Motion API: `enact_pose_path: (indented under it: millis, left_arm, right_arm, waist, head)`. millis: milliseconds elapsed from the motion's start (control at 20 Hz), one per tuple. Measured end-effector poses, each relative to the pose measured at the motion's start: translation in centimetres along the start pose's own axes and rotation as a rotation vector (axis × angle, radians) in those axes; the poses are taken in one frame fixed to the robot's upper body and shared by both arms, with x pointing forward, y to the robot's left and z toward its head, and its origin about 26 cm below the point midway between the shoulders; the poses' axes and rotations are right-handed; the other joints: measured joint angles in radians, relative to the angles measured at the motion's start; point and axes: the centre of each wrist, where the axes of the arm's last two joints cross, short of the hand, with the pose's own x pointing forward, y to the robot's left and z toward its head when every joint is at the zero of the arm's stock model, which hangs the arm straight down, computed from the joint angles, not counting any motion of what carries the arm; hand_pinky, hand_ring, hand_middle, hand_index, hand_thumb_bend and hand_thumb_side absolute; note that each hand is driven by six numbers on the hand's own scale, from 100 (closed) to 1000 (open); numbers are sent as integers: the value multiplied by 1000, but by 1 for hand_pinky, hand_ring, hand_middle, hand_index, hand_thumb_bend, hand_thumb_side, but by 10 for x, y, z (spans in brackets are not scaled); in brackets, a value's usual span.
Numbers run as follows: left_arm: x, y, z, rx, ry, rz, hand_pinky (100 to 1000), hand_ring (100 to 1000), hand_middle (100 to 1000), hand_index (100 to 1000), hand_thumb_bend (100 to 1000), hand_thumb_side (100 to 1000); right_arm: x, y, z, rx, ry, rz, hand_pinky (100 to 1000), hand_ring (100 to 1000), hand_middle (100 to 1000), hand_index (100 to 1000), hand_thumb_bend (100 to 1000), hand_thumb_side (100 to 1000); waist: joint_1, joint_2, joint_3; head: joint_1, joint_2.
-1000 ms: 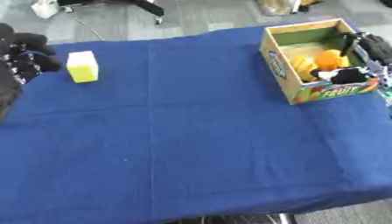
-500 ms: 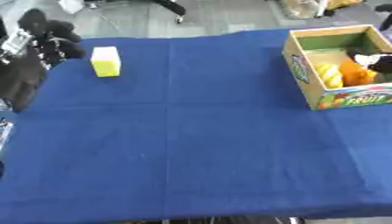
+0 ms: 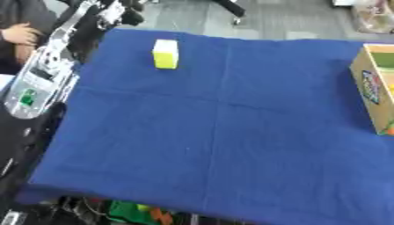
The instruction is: Pick up the objects with one hand, pass them to the other hand, and then place them into the box on the other side of the table.
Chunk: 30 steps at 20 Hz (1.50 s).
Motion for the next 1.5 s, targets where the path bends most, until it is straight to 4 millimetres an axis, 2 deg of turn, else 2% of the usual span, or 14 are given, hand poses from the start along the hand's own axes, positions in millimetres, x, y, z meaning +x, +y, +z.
enact_pose_path:
  millis: [200,450,750,1050,1200,1500]
  left_arm:
    - [-4,12,-14,-29,35,-222,784,706,689,788,459,568]
    - [-5,25,-42,-135,64,-621,808,774,762,836,523,494]
    - [-24,40,-70,-253,162,-993,837,822,799,857,547,424]
    - [-53,45,-84,-309,265,-1166,849,828,801,855,531,362]
    - [-68,47,-84,-323,312,-1201,851,827,799,853,545,345]
    - [-88,52,-77,-324,405,-1229,843,815,787,838,505,311]
  right_arm:
    - [21,3,-1,3,-76,-108,783,811,445,811,398,282]
    - [34,14,-3,32,-166,-218,781,810,431,805,382,285]
    - [45,25,-7,48,-226,-313,779,808,422,799,369,287]
    - [54,29,-13,25,-281,-379,777,804,417,792,356,286]
    - [57,31,-15,14,-300,-402,775,802,408,788,348,290]
    - [60,33,-15,17,-306,-425,772,800,393,782,331,296]
  waist:
    - [0,0,-10]
    - [0,0,-27]
    - [0,0,-54]
    - [-9,3,-92]
    - [-11,22,-113]
    - [-12,54,-152]
  head:
    - [29,0]
    - [41,0]
    - [58,0]
    - [96,0]
    - [111,0]
    - [121,0]
